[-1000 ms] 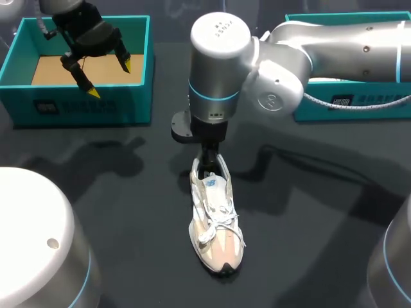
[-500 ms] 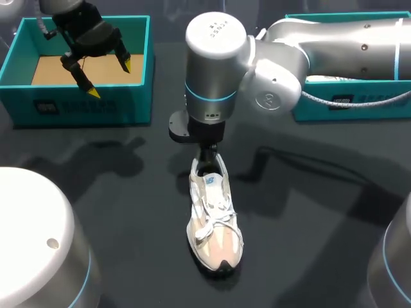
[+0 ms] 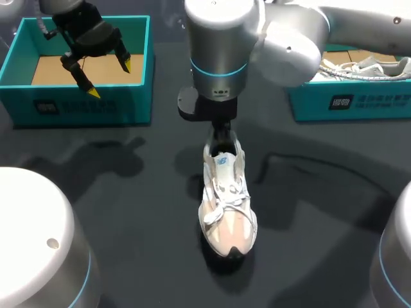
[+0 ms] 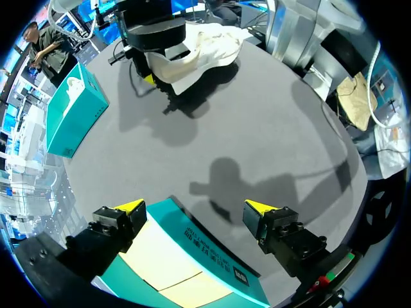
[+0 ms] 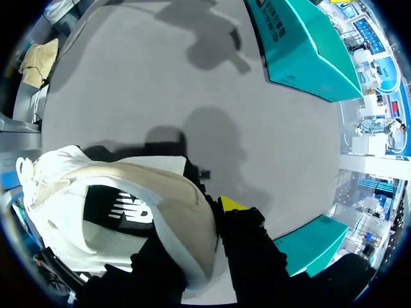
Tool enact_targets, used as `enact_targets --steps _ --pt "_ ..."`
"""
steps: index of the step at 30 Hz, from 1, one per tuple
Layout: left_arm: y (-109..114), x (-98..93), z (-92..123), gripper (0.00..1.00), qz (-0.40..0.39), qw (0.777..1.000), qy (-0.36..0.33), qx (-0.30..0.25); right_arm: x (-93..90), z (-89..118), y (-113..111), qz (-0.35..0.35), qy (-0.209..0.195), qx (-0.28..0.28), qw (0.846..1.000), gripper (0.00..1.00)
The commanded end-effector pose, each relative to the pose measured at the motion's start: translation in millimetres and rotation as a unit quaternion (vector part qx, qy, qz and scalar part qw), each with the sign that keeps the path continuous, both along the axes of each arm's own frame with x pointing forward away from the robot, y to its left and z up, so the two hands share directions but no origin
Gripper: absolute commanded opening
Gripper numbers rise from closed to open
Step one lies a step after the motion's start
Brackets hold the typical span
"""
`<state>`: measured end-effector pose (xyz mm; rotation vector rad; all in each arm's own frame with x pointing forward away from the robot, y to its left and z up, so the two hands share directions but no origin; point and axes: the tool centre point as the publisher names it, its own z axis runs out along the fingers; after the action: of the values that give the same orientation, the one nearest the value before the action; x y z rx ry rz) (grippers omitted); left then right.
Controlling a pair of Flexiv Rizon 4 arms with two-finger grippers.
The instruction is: Take the shoe out of the shoebox, open the shoe tongue, remove and reinsert the insole, then place the shoe into the shoebox
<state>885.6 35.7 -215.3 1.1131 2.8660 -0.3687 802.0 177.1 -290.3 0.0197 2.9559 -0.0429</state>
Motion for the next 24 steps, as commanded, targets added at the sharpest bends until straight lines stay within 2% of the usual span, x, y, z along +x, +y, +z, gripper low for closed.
enact_targets --steps 1,2,19,24 --pt "0.1 0.3 0.3 1.0 0.0 1.0 0.0 0.001 -5.4 57.5 -14.9 0.003 -0.004 0.006 1.0 0.0" --pt "0.1 0.3 0.3 1.0 0.0 1.0 0.0 0.001 -4.5 63.4 -16.0 -0.006 -0.002 0.0 1.0 0.0" --pt "0.1 0.3 0.3 1.0 0.0 1.0 0.0 0.001 -4.5 63.4 -16.0 -0.006 -0.002 0.0 1.0 0.0" --pt "0.1 0.3 0.3 1.0 0.0 1.0 0.0 0.001 -1.1 92.5 -35.3 -0.043 -0.021 -0.003 0.999 0.0"
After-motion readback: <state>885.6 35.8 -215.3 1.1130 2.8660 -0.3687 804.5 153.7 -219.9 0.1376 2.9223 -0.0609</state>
